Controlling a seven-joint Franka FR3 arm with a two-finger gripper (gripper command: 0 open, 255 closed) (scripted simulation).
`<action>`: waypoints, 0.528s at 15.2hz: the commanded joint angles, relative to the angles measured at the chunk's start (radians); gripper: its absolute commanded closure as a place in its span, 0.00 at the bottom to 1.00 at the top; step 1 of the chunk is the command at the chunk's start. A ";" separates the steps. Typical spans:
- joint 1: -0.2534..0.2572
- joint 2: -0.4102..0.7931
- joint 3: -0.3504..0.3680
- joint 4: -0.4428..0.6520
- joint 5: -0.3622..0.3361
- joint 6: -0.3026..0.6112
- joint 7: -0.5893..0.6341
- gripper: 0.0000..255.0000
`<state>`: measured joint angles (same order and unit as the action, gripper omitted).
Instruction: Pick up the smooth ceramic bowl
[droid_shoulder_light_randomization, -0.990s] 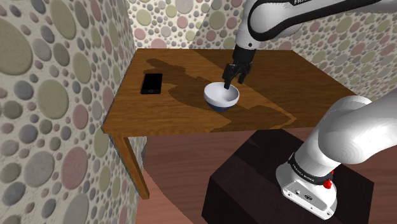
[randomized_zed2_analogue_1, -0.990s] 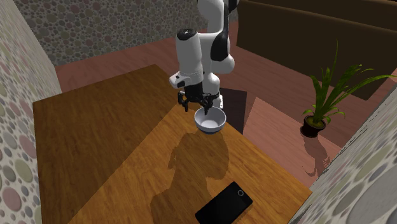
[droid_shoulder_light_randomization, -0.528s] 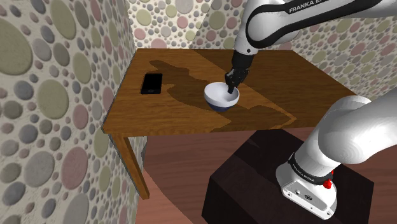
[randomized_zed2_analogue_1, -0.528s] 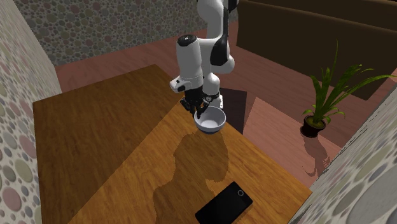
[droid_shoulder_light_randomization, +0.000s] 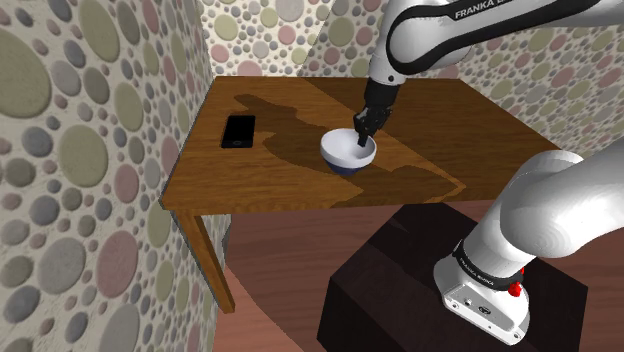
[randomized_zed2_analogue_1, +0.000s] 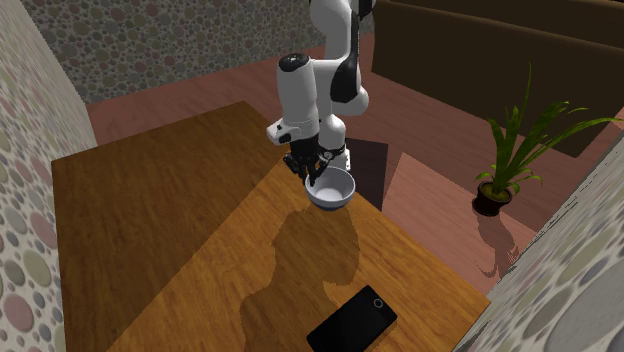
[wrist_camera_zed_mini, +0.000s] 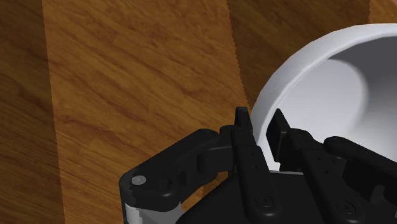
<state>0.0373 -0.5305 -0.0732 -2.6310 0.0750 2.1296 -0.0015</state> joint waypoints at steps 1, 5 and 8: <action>0.000 -0.009 0.002 0.013 -0.001 -0.022 0.003 1.00; -0.001 -0.029 0.003 0.053 -0.004 -0.083 0.010 1.00; -0.001 -0.041 0.005 0.086 -0.005 -0.127 0.014 1.00</action>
<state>0.0373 -0.5641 -0.0674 -2.5546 0.0713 2.0193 0.0130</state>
